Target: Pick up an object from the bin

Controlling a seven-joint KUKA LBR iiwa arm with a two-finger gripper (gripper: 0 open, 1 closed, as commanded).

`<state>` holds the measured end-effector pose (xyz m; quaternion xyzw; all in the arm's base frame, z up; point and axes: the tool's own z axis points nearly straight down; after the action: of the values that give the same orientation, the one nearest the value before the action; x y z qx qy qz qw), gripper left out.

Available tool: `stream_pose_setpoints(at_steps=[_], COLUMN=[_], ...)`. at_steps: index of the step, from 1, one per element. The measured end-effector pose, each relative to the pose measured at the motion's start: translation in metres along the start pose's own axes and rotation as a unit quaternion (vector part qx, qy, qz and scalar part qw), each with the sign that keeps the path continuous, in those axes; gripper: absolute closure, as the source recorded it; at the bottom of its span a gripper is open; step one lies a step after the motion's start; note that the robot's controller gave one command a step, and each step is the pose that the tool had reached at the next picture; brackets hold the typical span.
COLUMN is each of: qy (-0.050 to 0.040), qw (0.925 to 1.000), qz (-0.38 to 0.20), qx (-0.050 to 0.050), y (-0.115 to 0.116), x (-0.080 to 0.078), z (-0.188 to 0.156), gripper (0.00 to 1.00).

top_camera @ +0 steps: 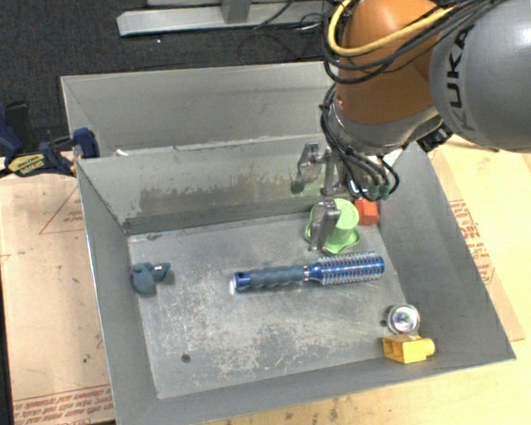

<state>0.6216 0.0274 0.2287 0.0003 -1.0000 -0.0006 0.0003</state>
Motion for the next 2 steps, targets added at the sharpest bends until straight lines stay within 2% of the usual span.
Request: stream_pose_setpoints(at_steps=[1,2], qy=[0.0024,-0.0002], qw=[0.9922,0.9923], qz=[-0.124,-0.124], qx=[0.000,0.000], y=[-0.0102,-0.0101], x=[0.0051,0.0036], z=[0.1397,0.1363], gripper=[0.00,1.00])
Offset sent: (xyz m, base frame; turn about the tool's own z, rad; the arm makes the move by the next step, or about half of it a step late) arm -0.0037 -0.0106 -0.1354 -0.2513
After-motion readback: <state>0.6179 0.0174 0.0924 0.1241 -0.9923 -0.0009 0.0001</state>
